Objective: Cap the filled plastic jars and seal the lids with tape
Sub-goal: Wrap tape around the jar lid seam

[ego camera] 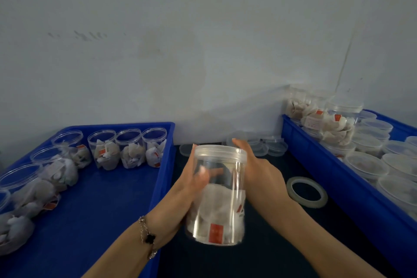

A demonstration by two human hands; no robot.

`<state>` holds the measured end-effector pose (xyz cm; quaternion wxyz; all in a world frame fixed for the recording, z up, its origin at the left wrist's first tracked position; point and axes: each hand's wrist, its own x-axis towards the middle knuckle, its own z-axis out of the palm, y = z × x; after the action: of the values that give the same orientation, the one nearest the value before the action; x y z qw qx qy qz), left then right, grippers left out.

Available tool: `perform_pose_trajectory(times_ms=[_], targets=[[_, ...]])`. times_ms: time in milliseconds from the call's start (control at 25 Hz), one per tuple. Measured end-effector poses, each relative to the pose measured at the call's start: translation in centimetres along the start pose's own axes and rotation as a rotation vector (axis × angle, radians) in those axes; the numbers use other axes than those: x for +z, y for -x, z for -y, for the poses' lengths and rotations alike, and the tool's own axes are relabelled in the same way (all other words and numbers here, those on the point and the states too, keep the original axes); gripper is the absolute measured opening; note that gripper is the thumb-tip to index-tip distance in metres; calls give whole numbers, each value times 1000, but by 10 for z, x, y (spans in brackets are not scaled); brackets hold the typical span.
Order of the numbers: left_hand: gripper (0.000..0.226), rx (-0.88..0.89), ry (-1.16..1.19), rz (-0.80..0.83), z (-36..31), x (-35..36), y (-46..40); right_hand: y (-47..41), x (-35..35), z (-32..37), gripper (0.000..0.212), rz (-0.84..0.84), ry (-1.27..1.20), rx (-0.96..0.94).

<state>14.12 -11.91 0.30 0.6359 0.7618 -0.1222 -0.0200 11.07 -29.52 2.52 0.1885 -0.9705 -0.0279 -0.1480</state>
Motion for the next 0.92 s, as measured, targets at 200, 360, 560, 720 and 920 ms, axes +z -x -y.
perform_pose_trajectory(times_ms=[200,360,560,720,920], targets=[[56,62,-94,-34,-14,14,30,6,-3,2,92,-91,127,62],[56,98,-54,-124,-15,21,42,8,-3,3,93,-89,142,100],[110,-92,-283,-118,-18,28,44,18,9,11,124,7,77,22],[83,-78,-230,-190,-18,24,41,19,1,6,115,80,-50,-48],[68,-136,198,-38,-22,6,33,33,-21,-9,120,299,-665,-153]])
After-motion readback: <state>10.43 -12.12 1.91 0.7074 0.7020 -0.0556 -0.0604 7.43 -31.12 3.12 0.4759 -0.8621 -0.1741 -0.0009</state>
